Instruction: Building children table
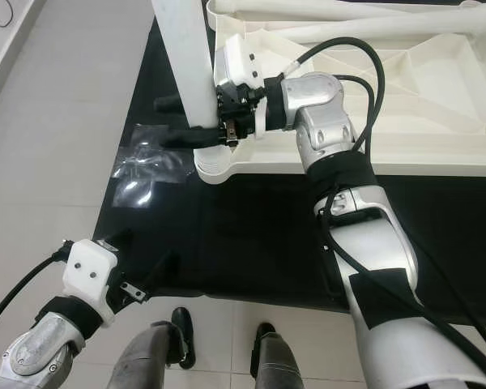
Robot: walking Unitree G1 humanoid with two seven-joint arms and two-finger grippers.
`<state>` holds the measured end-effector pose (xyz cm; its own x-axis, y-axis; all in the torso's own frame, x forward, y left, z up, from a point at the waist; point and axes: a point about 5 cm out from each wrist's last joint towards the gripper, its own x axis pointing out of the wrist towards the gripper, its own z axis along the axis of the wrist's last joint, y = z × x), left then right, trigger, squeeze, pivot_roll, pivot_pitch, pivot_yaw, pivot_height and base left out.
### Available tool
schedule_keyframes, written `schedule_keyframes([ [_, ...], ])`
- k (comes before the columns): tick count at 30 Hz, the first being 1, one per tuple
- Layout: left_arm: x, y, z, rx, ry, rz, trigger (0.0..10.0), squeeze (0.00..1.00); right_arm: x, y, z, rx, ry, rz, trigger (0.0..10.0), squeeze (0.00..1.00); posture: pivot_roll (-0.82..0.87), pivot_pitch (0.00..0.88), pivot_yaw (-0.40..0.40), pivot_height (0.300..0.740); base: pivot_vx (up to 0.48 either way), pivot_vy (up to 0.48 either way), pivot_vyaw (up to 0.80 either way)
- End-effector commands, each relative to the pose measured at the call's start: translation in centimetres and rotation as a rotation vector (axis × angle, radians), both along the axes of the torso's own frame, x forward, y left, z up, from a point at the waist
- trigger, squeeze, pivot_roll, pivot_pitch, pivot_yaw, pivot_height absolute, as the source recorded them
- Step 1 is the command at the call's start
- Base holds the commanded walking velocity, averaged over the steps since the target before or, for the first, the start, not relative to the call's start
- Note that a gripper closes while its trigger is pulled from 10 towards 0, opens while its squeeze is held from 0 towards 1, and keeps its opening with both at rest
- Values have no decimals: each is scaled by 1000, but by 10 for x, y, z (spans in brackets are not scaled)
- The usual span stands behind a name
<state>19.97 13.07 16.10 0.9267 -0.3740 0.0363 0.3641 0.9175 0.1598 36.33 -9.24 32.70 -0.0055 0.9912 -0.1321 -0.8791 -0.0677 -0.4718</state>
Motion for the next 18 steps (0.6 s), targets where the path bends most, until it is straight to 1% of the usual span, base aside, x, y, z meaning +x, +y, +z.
schedule_keyframes([
  [1, -3, 0, -10, 9, 43, 5, 10000, 0, 5, 5, -23, -26, 98, -36, 10000, 0, 193, 380, 7, 740, 0, 0, 0],
  [5, -3, 0, -10, 7, 44, 4, 10000, 0, 9, 6, -22, -3, 103, -83, 10000, 0, 192, 380, 8, 740, 0, 0, 0],
  [10, -3, 0, -10, 6, 44, 4, 10000, 0, 10, 6, -23, 1, 105, -105, 10000, 0, 193, 381, 8, 740, 0, 0, 0],
  [11, -3, 0, -9, 6, 43, 5, 10000, 0, 12, 6, -25, 12, 108, -135, 10000, 0, 193, 385, 10, 740, 0, 0, 0],
  [15, -3, 0, -9, 6, 43, 5, 10000, 0, 14, 6, -26, 23, 113, -163, 10000, 0, 193, 387, 11, 740, 0, 0, 0],
  [18, -3, 0, -9, 6, 43, 5, 10000, 0, 17, 4, -31, 40, 128, -215, 10000, 0, 194, 388, 10, 740, 0, 0, 0],
])
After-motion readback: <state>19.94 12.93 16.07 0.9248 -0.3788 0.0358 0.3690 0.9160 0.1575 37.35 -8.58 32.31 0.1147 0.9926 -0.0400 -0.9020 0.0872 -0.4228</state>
